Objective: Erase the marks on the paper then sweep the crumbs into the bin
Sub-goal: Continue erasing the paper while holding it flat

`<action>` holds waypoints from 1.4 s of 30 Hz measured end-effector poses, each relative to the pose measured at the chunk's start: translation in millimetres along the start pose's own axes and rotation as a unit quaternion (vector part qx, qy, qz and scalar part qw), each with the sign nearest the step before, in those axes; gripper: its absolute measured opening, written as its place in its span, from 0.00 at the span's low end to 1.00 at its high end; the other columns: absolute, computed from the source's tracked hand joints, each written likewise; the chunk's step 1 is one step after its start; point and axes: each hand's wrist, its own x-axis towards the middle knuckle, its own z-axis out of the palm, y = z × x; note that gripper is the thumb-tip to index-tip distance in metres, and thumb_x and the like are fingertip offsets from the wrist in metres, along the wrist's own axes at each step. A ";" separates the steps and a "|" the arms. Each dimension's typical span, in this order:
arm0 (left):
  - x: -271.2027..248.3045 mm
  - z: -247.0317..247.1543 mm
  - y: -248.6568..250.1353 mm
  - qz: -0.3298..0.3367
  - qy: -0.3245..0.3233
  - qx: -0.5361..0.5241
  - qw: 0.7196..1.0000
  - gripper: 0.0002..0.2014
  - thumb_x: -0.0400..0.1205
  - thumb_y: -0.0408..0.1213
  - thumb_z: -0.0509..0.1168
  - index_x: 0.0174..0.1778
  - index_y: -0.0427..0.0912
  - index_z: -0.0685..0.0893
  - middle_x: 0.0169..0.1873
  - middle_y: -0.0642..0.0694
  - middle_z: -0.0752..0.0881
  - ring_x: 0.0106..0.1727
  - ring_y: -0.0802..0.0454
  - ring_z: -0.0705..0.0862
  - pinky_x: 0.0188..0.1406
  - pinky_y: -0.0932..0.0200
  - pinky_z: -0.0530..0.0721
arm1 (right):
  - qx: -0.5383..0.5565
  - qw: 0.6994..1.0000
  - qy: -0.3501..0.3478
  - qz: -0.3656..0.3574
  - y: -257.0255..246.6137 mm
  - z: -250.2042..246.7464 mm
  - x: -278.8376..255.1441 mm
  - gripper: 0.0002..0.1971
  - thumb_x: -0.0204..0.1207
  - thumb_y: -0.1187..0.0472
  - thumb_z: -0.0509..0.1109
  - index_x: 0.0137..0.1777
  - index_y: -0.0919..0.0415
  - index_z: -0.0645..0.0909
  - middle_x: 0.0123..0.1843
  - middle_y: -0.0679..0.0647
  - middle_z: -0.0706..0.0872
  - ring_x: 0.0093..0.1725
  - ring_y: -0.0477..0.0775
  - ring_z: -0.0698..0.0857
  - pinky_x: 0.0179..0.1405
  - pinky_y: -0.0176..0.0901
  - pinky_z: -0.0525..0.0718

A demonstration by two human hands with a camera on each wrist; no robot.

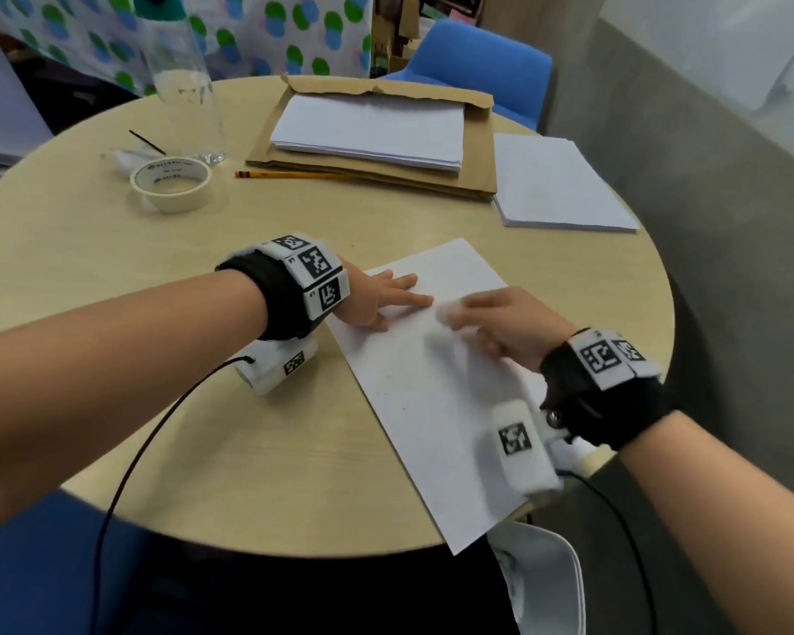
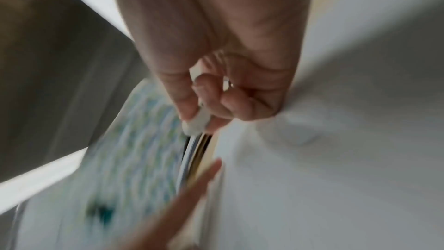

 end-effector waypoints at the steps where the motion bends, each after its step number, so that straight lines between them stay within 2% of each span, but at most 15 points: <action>1: -4.5 0.1 3.7 0.000 0.011 -0.001 1.000 0.30 0.88 0.38 0.48 0.82 0.56 0.39 0.83 0.50 0.37 0.84 0.47 0.40 0.81 0.44 0.45 | 0.161 0.986 0.038 0.036 5.3 -2.9 6.0 0.05 0.76 0.60 0.68 0.46 0.60 0.83 0.38 0.50 0.81 0.19 0.44 0.69 0.18 0.31 0.67; 3: -15.4 3.9 15.2 0.019 0.041 0.034 0.998 0.29 0.88 0.40 0.47 0.82 0.55 0.39 0.83 0.51 0.38 0.84 0.50 0.41 0.81 0.45 0.42 | 0.384 0.919 0.060 0.071 17.7 -8.7 14.3 0.06 0.78 0.60 0.63 0.44 0.58 0.81 0.35 0.48 0.77 0.14 0.41 0.64 0.15 0.29 0.64; 5: -29.5 15.4 31.8 0.068 0.065 0.092 0.991 0.30 0.87 0.48 0.45 0.82 0.54 0.36 0.82 0.52 0.36 0.84 0.52 0.38 0.81 0.46 0.39 | 0.481 0.873 0.044 0.069 25.6 -12.9 17.7 0.05 0.74 0.60 0.65 0.41 0.59 0.81 0.33 0.48 0.76 0.14 0.42 0.63 0.17 0.29 0.65; 9: -58.6 50.0 61.9 0.200 0.017 0.149 0.968 0.41 0.71 0.64 0.29 0.80 0.53 0.31 0.81 0.55 0.32 0.82 0.54 0.33 0.78 0.52 0.32 | 0.557 0.830 -0.021 0.028 39.5 -20.8 21.8 0.20 0.36 0.62 0.84 0.33 0.63 0.88 0.28 0.50 0.80 0.17 0.44 0.68 0.20 0.29 0.71; 11: -64.8 64.0 65.4 0.224 -0.036 0.136 0.964 0.43 0.69 0.66 0.29 0.80 0.54 0.30 0.81 0.56 0.31 0.82 0.55 0.32 0.76 0.54 0.29 | 0.555 0.831 -0.045 0.016 43.4 -22.8 23.0 0.24 0.32 0.61 0.85 0.34 0.63 0.87 0.29 0.50 0.79 0.18 0.44 0.68 0.20 0.30 0.72; 13: -64.9 67.3 51.2 0.179 -0.069 0.117 0.974 0.37 0.79 0.64 0.35 0.79 0.53 0.28 0.80 0.56 0.29 0.81 0.57 0.30 0.77 0.53 0.28 | 0.552 0.831 -0.062 0.013 44.9 -23.3 24.1 0.24 0.32 0.61 0.86 0.34 0.63 0.87 0.29 0.50 0.78 0.18 0.44 0.68 0.20 0.32 0.72; 18: -54.1 42.2 -2.0 -0.122 0.014 0.081 0.989 0.39 0.82 0.64 0.36 0.80 0.42 0.30 0.79 0.45 0.27 0.82 0.51 0.32 0.79 0.47 0.32 | 0.540 0.838 -0.076 0.008 47.3 -22.7 25.7 0.24 0.33 0.59 0.86 0.33 0.62 0.88 0.30 0.49 0.77 0.19 0.44 0.68 0.20 0.31 0.73; 21: -57.8 44.5 32.7 0.001 0.047 0.085 0.995 0.38 0.83 0.62 0.37 0.79 0.43 0.28 0.77 0.48 0.24 0.81 0.52 0.30 0.79 0.48 0.30 | 0.539 0.838 -0.085 0.007 46.9 -23.5 26.4 0.23 0.33 0.59 0.86 0.33 0.61 0.88 0.29 0.49 0.77 0.18 0.43 0.68 0.19 0.31 0.72; 25: -55.4 62.1 75.1 0.170 -0.030 0.029 0.985 0.32 0.85 0.57 0.39 0.80 0.51 0.30 0.80 0.54 0.28 0.81 0.58 0.31 0.78 0.53 0.29 | 0.543 0.835 -0.084 0.011 47.1 -23.6 26.2 0.24 0.32 0.59 0.87 0.33 0.61 0.88 0.28 0.49 0.78 0.18 0.43 0.69 0.19 0.31 0.72; 27: -37.7 58.8 56.8 0.152 -0.043 0.057 0.986 0.29 0.87 0.53 0.38 0.80 0.53 0.32 0.81 0.54 0.30 0.82 0.54 0.33 0.79 0.49 0.32 | 0.548 0.832 -0.080 0.013 47.7 -23.3 26.4 0.24 0.32 0.59 0.87 0.33 0.62 0.88 0.28 0.50 0.79 0.18 0.43 0.69 0.19 0.31 0.72; 29: -20.1 44.2 25.8 0.041 -0.013 0.081 0.996 0.29 0.88 0.51 0.40 0.81 0.50 0.34 0.81 0.49 0.30 0.83 0.48 0.35 0.82 0.41 0.39 | 0.552 0.830 -0.079 0.012 48.3 -23.6 26.4 0.24 0.33 0.59 0.87 0.33 0.63 0.88 0.28 0.50 0.79 0.18 0.44 0.70 0.20 0.31 0.73; 32: -13.5 18.2 -11.4 -0.124 0.061 0.011 0.990 0.35 0.85 0.58 0.38 0.82 0.41 0.35 0.81 0.44 0.32 0.83 0.47 0.36 0.81 0.45 0.38 | 0.552 0.830 -0.077 0.013 47.9 -23.0 26.3 0.24 0.32 0.60 0.87 0.33 0.63 0.88 0.28 0.50 0.79 0.18 0.44 0.70 0.19 0.32 0.73; 35: -21.2 15.7 12.4 -0.039 0.094 0.021 0.995 0.35 0.85 0.58 0.37 0.81 0.41 0.32 0.80 0.44 0.29 0.83 0.49 0.34 0.81 0.48 0.36 | 0.554 0.829 -0.078 0.015 47.9 -23.8 26.4 0.24 0.32 0.60 0.87 0.33 0.63 0.88 0.28 0.50 0.79 0.18 0.44 0.69 0.18 0.32 0.73; 39: -26.2 43.6 60.1 0.148 -0.016 0.034 0.988 0.31 0.87 0.53 0.37 0.80 0.48 0.30 0.81 0.51 0.29 0.82 0.54 0.32 0.80 0.51 0.34 | 0.559 0.826 -0.074 0.017 47.9 -23.0 26.1 0.25 0.32 0.60 0.87 0.33 0.63 0.88 0.27 0.51 0.79 0.18 0.44 0.70 0.19 0.31 0.74; 42: -10.9 32.8 35.5 0.067 -0.026 0.064 0.995 0.29 0.88 0.50 0.37 0.81 0.47 0.31 0.81 0.49 0.30 0.83 0.51 0.34 0.80 0.48 0.36 | 0.562 0.825 -0.063 0.020 46.9 -22.2 24.2 0.24 0.32 0.60 0.87 0.34 0.63 0.88 0.27 0.51 0.79 0.18 0.44 0.70 0.19 0.31 0.74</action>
